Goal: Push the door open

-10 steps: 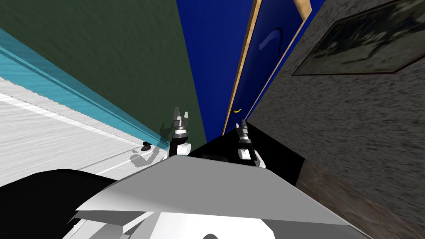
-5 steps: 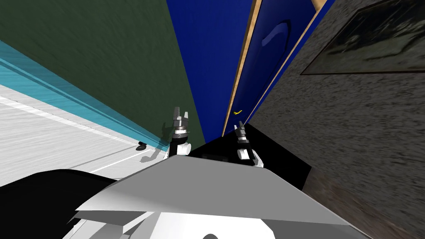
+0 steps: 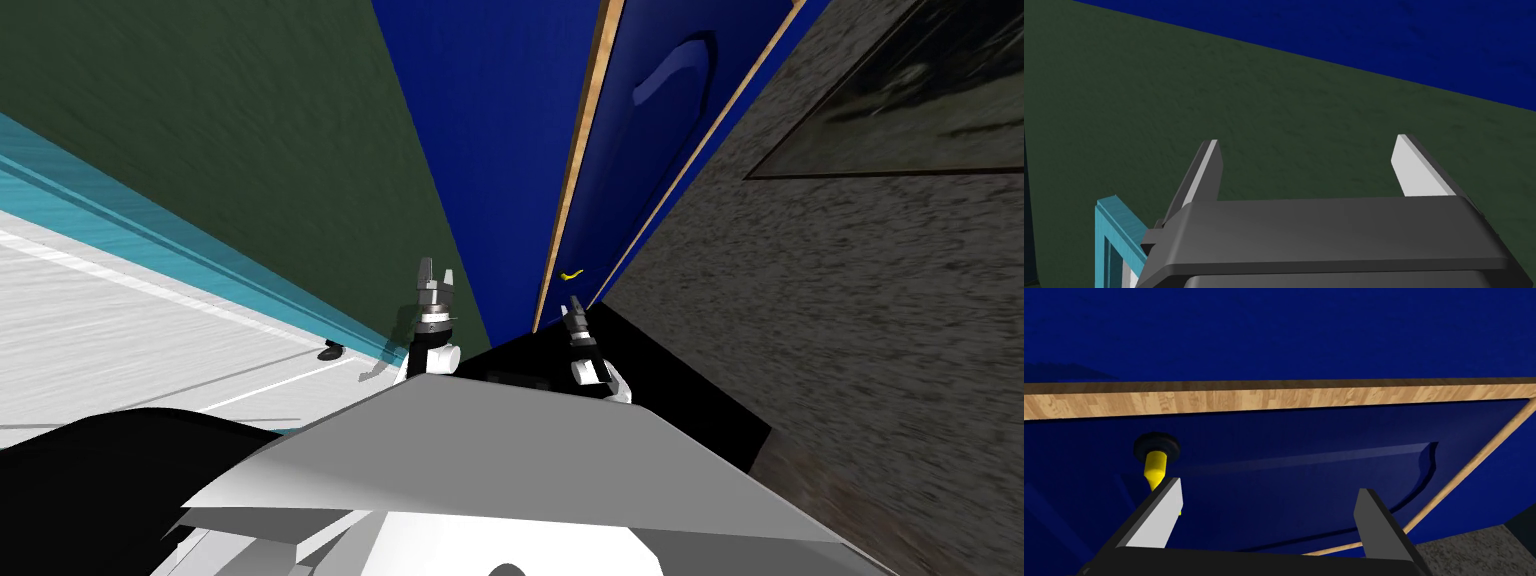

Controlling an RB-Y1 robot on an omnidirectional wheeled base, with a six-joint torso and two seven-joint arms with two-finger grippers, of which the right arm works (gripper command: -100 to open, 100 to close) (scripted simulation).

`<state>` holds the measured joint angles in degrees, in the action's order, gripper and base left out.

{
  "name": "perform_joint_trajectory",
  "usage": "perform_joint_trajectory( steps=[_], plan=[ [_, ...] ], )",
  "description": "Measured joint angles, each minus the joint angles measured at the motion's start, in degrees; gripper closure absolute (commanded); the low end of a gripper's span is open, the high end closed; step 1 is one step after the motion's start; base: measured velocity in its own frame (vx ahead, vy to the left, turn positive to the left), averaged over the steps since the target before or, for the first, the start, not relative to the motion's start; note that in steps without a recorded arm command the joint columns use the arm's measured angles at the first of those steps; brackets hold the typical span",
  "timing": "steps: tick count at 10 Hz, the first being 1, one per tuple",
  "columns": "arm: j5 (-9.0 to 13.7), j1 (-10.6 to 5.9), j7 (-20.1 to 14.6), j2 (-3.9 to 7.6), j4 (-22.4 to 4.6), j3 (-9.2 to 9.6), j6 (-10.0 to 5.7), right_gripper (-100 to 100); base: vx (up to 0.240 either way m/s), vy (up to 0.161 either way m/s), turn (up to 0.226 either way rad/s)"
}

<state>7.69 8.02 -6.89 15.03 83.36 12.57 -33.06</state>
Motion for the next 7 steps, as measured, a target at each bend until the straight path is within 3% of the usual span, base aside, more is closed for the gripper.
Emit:
perform_joint_trajectory(
  steps=[7],
  plan=[
    [0.76, -3.45, -0.58, 2.48, -8.85, 2.97, -1.86, -100, 0.077, -0.140, 0.100]
  ],
)
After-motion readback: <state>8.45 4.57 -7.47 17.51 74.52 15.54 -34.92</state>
